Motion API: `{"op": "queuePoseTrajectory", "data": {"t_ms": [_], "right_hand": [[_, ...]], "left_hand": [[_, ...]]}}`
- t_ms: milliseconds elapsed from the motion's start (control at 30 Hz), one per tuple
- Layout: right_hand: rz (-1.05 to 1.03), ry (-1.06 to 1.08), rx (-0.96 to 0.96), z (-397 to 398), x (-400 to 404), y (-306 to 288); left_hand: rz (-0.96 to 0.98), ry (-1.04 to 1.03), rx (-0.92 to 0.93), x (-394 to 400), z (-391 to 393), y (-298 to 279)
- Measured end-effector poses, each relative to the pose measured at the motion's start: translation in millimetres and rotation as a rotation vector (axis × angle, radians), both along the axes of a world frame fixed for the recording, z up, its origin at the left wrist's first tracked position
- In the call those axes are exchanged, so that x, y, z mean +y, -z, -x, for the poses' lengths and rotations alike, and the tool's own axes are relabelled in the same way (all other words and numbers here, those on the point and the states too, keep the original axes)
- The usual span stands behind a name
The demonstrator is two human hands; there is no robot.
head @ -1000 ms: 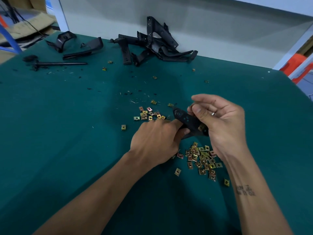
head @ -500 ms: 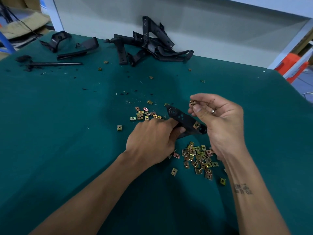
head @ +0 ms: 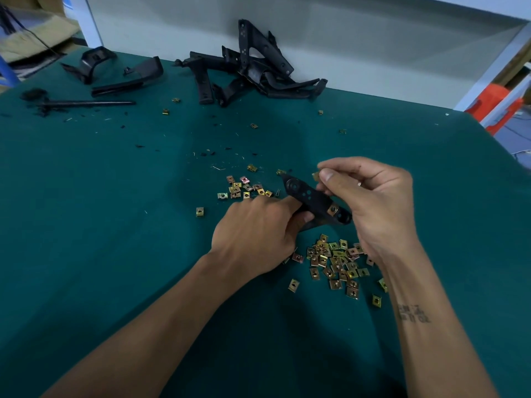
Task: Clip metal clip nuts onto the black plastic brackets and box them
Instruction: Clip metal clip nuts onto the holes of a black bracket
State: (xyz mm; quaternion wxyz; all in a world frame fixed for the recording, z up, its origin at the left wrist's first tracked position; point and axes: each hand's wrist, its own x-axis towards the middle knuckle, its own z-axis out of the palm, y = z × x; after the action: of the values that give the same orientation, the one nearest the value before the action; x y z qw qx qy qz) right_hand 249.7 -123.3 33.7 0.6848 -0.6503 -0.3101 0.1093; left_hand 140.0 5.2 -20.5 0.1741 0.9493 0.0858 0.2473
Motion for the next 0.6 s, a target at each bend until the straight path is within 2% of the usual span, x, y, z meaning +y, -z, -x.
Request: {"op": "queuePoseTrajectory", "data": {"t_ms": [100,267,600], "right_hand": [[0.051,-0.039,0.051,4.1,2.2,0.6],[0.001,-0.047,0.193,8.2,4.3,0.4],[-0.01,0.019,0.0,8.1,12.1,11.1]], "left_hand": [[-0.001,0.002,0.005,0.3,-0.1,-0.4],[0.006,-0.009,-0.003,-0.1,0.6,-1.4],[-0.012,-0.042,-0.036,-0.5,0.8,1.1]]}}
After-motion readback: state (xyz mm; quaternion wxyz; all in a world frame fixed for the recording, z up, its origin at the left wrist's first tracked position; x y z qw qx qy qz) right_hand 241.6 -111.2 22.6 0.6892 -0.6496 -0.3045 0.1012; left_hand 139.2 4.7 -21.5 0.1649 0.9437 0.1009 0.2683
